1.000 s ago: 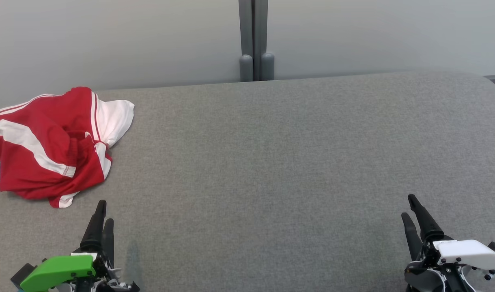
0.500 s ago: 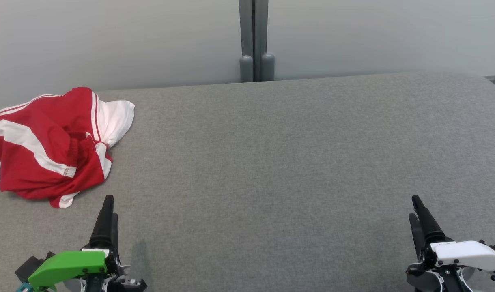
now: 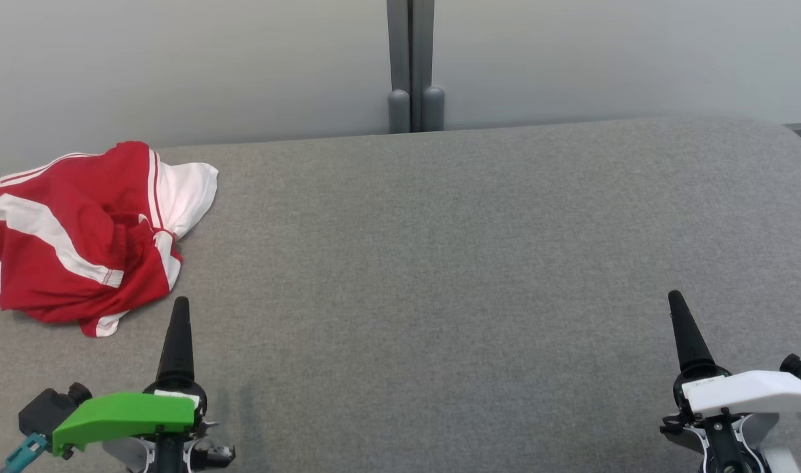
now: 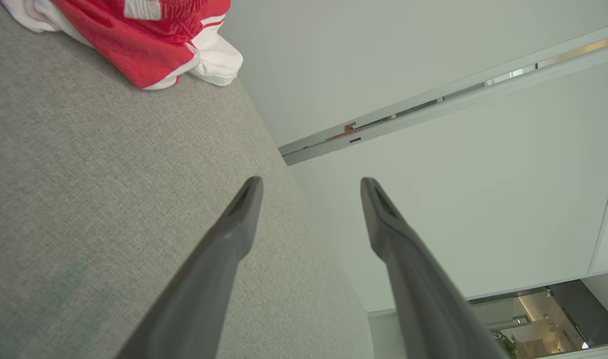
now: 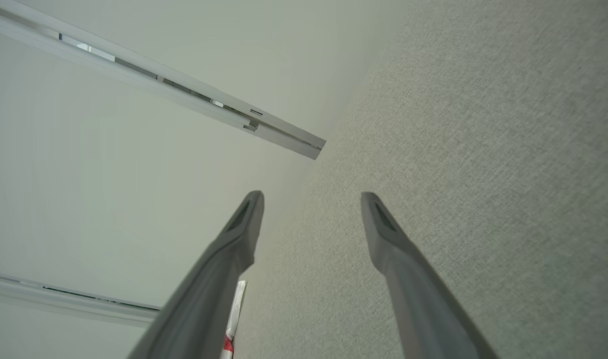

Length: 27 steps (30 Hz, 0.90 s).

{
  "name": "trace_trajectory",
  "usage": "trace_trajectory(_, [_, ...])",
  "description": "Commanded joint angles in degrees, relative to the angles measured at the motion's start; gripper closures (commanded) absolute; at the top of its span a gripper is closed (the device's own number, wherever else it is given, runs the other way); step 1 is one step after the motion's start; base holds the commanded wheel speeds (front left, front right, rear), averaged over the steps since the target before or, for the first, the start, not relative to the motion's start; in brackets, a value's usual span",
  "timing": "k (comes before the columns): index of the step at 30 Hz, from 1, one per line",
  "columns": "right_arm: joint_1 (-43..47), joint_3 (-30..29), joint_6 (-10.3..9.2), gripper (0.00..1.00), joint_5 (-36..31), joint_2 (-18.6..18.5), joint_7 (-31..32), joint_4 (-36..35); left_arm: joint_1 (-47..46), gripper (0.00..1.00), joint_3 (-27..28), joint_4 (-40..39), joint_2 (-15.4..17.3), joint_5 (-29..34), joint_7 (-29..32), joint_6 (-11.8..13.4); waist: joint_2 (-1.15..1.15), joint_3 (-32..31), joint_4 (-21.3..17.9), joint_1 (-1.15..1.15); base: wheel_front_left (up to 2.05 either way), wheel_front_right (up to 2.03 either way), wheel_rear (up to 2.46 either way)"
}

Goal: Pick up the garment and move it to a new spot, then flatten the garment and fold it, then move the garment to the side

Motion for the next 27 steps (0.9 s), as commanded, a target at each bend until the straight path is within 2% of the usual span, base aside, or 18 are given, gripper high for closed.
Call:
trace_trajectory(1, [-0.33, 0.2, 0.01, 0.0, -2.79, -0.54, -0.75, -1.7, -1.19, 0.0, -0.49, -1.32, 0.35, 2.79, -0.6, 0.23, 0.0, 0.01, 0.02, 0.0, 0.0, 0.0, 0.0])
trace_trajectory(12, [0.68, 1.74, 0.01, 0.0, -17.53, -0.62, -2.99, -4.78, -0.63, 0.0, -2.22, -2.45, 0.43, 16.78, -2.84, 1.38, 0.0, 0.07, 0.06, 0.0, 0.0, 0.0, 0.0])
trace_trajectory(27, [1.81, 3.16, 0.02, 0.0, -31.28, -0.75, -5.67, -4.17, 1.11, 0.0, -4.22, -1.14, 0.53, 30.43, -5.46, 0.93, 0.0, 0.06, 0.05, 0.0, 0.0, 0.0, 0.0])
